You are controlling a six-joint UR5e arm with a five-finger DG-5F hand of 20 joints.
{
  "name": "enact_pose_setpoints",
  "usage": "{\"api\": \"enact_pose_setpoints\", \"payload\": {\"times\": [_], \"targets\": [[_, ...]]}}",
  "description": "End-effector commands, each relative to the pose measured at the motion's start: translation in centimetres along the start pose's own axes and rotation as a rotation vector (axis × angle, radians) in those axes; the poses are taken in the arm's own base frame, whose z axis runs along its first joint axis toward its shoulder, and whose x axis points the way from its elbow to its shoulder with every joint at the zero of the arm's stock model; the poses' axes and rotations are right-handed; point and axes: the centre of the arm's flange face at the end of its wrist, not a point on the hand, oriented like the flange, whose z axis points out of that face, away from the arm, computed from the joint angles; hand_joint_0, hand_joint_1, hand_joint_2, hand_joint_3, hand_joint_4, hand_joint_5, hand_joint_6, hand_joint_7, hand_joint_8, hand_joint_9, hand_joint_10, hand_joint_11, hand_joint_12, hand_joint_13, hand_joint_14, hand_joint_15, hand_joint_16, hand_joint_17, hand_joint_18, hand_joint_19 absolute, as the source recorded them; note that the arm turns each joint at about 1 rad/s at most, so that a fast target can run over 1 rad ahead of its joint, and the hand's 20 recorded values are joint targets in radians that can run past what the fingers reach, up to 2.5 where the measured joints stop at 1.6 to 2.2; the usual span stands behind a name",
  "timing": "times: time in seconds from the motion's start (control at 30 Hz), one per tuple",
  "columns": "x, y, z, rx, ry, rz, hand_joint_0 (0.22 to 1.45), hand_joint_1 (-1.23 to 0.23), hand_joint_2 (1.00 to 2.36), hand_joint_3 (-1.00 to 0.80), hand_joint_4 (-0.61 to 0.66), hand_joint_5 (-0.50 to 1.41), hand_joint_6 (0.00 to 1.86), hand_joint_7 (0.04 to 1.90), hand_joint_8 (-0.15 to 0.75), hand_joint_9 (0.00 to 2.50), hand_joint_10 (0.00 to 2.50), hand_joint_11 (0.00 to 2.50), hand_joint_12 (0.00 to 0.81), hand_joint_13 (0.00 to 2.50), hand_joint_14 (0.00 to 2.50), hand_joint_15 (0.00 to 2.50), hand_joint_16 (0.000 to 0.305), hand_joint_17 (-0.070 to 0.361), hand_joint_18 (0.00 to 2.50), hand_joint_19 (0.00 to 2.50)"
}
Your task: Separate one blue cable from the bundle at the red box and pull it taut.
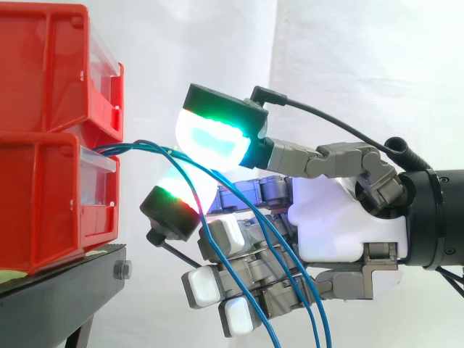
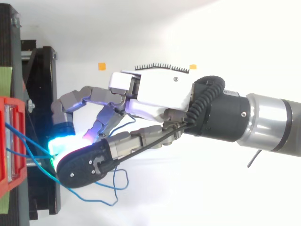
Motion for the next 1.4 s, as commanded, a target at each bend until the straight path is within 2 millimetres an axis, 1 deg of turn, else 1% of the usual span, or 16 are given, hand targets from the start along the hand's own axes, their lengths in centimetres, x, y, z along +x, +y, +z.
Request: {"api": "enact_pose_setpoints", "payload": {"times": [0.0,0.07,0.2,0.23,0.33,0.4,0.53,0.67,0.77,0.83,0.93,1.03,1.13,1.23,1.33,1.37], "targets": [[-0.01,-0.03,-0.01,0.001,0.0,0.0,0.61,-0.74,1.02,-0.29,0.12,-0.16,0.8,1.36,0.335,1.09,0.03,1.02,0.423,0.97,0.02,0.63,0.053,0.119,0.81,0.76],[-0.1,0.05,0.03,-0.001,0.0,0.0,0.64,-0.81,1.02,-0.29,0.11,-0.17,0.83,1.33,0.335,1.08,0.03,1.06,0.422,0.96,0.02,0.63,0.053,0.118,0.81,0.74],[0.02,0.04,0.02,-0.001,0.001,0.0,0.73,-0.94,1.01,-0.39,0.12,-0.19,0.87,1.33,0.326,1.06,0.03,1.12,0.405,0.95,0.02,0.62,0.053,0.119,0.81,0.7],[0.03,0.06,0.03,-0.002,0.001,0.001,0.77,-0.95,1.01,-0.43,0.12,-0.2,0.87,1.32,0.326,1.06,0.03,1.14,0.404,0.95,0.03,0.62,0.053,0.119,0.8,0.69],[0.01,-0.03,-0.01,0.001,0.001,0.0,0.82,-0.95,1.0,-0.5,0.13,-0.2,0.89,1.31,0.328,1.07,0.03,1.19,0.4,0.94,0.02,0.62,0.052,0.117,0.78,0.68],[0.01,-0.03,-0.01,0.001,0.001,0.0,0.82,-0.95,1.0,-0.5,0.12,-0.19,0.89,1.31,0.332,1.09,0.03,1.21,0.394,0.95,0.02,0.63,0.052,0.116,0.79,0.67],[0.01,0.04,0.02,-0.001,0.0,0.0,0.78,-0.96,1.0,-0.5,0.12,-0.18,0.9,1.3,0.335,1.13,0.03,1.26,0.396,0.97,0.03,0.63,0.051,0.115,0.81,0.66],[-0.01,-0.03,-0.01,0.001,0.0,0.0,0.67,-0.95,1.0,-0.5,0.14,-0.16,0.9,1.3,0.339,1.17,0.03,1.28,0.399,0.99,0.03,0.64,0.05,0.113,0.81,0.68],[0.02,0.04,0.02,-0.001,0.001,0.0,0.62,-0.91,1.0,-0.5,0.13,-0.14,0.89,1.31,0.34,1.18,0.03,1.26,0.402,0.99,0.03,0.64,0.05,0.112,0.82,0.7],[-0.11,-0.02,0.0,0.001,0.0,0.0,0.57,-0.81,1.0,-0.5,0.11,-0.13,0.88,1.29,0.341,1.2,0.03,1.21,0.407,1.01,0.02,0.64,0.05,0.113,0.84,0.72],[0.01,-0.03,-0.01,0.001,0.001,0.0,0.56,-0.7,1.0,-0.5,0.06,-0.11,0.86,1.25,0.341,1.22,0.03,1.13,0.407,1.02,0.03,0.63,0.05,0.113,0.85,0.73],[0.03,0.06,0.03,-0.002,0.001,0.002,0.56,-0.67,1.0,-0.5,0.04,-0.1,0.85,1.26,0.331,1.24,0.03,1.08,0.404,1.03,0.02,0.63,0.049,0.111,0.86,0.74],[0.0,0.0,-0.02,0.004,0.001,0.002,0.62,-0.68,1.0,-0.5,0.0,-0.1,0.84,1.31,0.328,1.24,0.03,1.09,0.397,1.03,0.03,0.64,0.047,0.107,0.85,0.75],[0.03,0.36,0.01,0.006,-0.001,0.007,0.68,-0.79,1.0,-0.5,0.06,-0.12,0.86,1.38,0.333,1.24,0.03,1.16,0.407,1.03,0.03,0.64,0.048,0.109,0.85,0.74],[0.01,0.35,-0.09,0.012,0.0,0.005,0.74,-0.89,1.01,-0.41,0.01,-0.14,0.88,1.46,0.329,1.22,0.03,1.23,0.402,1.03,0.03,0.65,0.049,0.11,0.86,0.72],[0.0,0.19,-0.12,0.018,0.001,0.003,0.75,-0.9,1.01,-0.4,0.0,-0.14,0.89,1.45,0.333,1.22,0.03,1.23,0.403,1.02,0.02,0.65,0.049,0.11,0.85,0.72]]}}
